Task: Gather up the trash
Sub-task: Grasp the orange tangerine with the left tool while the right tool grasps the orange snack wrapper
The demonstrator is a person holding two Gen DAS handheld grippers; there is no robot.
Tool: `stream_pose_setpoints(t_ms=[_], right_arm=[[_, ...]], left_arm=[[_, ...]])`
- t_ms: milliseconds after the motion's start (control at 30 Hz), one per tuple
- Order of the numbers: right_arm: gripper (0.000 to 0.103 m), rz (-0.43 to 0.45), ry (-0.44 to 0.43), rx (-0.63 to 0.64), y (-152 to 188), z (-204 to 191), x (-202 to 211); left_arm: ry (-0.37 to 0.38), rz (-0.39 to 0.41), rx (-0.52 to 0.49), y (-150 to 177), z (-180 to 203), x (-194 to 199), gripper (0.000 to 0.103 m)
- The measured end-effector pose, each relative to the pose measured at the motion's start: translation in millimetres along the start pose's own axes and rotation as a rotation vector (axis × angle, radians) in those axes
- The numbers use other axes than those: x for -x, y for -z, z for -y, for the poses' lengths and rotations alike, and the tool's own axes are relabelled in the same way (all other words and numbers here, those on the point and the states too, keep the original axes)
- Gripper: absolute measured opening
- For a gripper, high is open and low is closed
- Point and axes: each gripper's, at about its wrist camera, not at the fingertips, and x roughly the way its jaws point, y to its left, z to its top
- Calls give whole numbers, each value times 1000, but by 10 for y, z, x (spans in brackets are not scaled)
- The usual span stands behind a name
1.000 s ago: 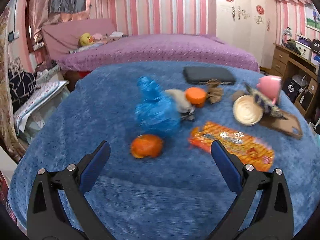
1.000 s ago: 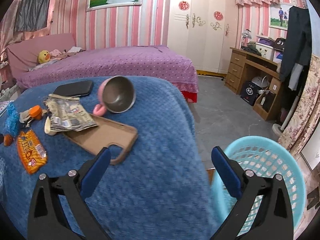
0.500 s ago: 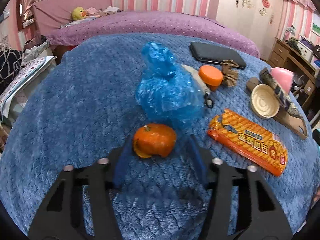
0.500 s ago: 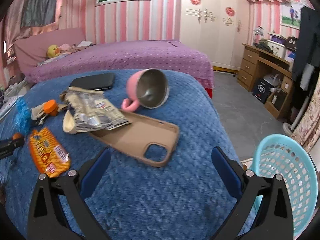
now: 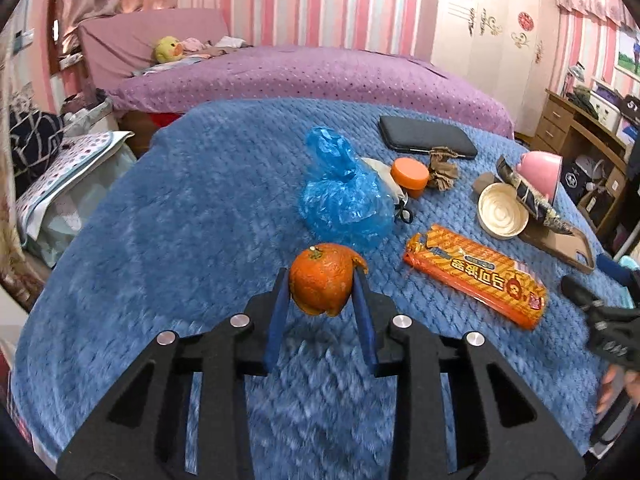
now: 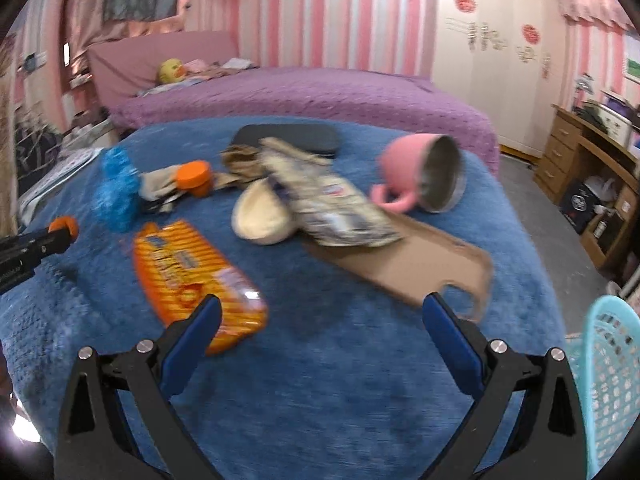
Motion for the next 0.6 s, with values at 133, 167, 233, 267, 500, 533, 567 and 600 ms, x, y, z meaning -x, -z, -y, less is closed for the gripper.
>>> stream_pose_setpoints(t_ms=[133, 167, 233, 267, 500, 533, 567, 600], right_arm=[[96, -34, -34, 60, -14, -297, -129], [93, -41, -36, 80, -7, -350, -153], [85, -72, -27, 121, 7, -451, -237], [78, -88, -27, 126, 14, -476, -271], [35, -110, -127, 145, 20, -556, -341], [31, -106, -136, 162, 25, -593, -335], [23, -101, -136, 179, 28, -629, -325], [16, -95, -132, 194, 32, -662, -318]], left_arm=[[-13, 7, 26, 71, -46, 77, 30], [-10, 7, 32, 71, -64, 72, 30], [-13, 10, 36, 73, -92, 58, 30], [-15, 12, 35, 80, -103, 49, 30], [-37, -5, 8, 99, -104, -64, 30], [-38, -6, 7, 102, -101, -68, 30], [-39, -7, 6, 102, -97, -70, 30], [-39, -6, 6, 102, -96, -67, 30]])
